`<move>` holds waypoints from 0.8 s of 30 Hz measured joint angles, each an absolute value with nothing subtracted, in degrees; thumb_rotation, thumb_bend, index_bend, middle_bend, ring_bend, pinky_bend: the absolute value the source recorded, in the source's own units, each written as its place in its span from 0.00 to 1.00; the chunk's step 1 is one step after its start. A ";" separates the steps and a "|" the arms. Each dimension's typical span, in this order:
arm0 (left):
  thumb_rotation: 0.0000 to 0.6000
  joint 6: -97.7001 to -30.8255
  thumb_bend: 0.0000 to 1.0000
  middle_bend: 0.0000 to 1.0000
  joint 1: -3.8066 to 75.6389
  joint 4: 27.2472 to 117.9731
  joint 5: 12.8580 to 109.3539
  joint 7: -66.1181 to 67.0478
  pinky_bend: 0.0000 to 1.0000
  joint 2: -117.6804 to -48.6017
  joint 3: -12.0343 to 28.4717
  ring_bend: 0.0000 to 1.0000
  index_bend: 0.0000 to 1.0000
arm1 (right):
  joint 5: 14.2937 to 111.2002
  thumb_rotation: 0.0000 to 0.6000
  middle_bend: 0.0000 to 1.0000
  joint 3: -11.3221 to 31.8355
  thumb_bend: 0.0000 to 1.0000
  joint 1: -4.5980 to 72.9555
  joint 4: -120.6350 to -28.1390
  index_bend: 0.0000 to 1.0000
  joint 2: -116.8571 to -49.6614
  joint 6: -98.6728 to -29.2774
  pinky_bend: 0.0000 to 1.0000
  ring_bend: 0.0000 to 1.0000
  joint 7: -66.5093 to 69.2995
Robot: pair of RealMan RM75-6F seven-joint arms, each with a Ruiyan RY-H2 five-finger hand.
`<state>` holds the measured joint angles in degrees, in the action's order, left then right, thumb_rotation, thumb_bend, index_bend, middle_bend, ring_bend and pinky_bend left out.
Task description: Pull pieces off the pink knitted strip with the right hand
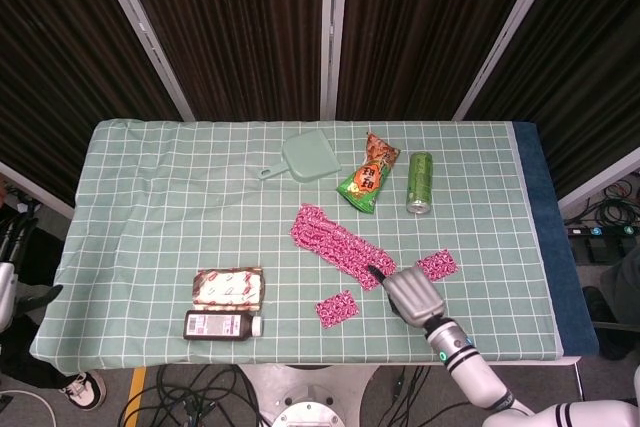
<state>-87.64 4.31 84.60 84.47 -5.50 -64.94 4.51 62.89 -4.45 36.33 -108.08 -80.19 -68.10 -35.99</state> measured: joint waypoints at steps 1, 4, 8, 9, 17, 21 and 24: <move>1.00 -87.58 0.11 0.03 4.32 84.60 84.46 -5.41 0.14 -65.01 4.48 0.00 0.06 | 63.94 1.00 1.00 -4.24 1.00 35.68 -107.47 0.17 -79.36 -69.19 0.86 0.95 -34.80; 1.00 -87.39 0.11 0.03 4.42 84.61 84.48 -5.07 0.14 -65.25 4.41 0.00 0.06 | 67.81 1.00 1.00 -3.65 1.00 33.27 -104.61 0.21 -77.41 -73.38 0.86 0.95 -30.42; 1.00 -87.20 0.11 0.03 4.62 84.85 84.60 -4.43 0.14 -65.44 4.39 0.00 0.06 | 74.08 1.00 0.95 -2.98 0.88 29.30 -98.24 0.29 -75.69 -80.89 0.83 0.89 -22.87; 1.00 -87.19 0.11 0.03 4.67 84.96 84.67 -4.18 0.14 -65.49 4.38 0.00 0.06 | 75.24 1.00 0.92 -2.86 0.82 28.40 -96.66 0.30 -75.35 -82.53 0.81 0.86 -21.03; 1.00 -87.12 0.11 0.03 4.77 85.93 84.84 -2.55 0.14 -65.73 4.19 0.00 0.06 | 79.80 1.00 0.26 -2.90 0.23 19.74 -84.76 0.17 -69.93 -89.17 0.23 0.15 -8.61; 1.00 -86.95 0.11 0.03 4.66 86.59 84.72 -1.98 0.14 -65.69 3.97 0.00 0.06 | 78.06 1.00 0.01 -4.17 0.15 17.08 -86.10 0.01 -65.86 -85.69 0.01 0.00 -7.90; 1.00 -86.69 0.11 0.03 4.68 86.92 84.64 -1.69 0.14 -65.42 3.89 0.00 0.06 | 77.82 1.00 0.00 -4.59 0.15 14.86 -86.37 0.00 -64.93 -85.54 0.00 0.00 -7.40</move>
<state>-86.69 4.68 86.92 84.64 -1.69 -65.42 3.89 77.82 -4.59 14.86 -86.37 -64.93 -85.54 -7.40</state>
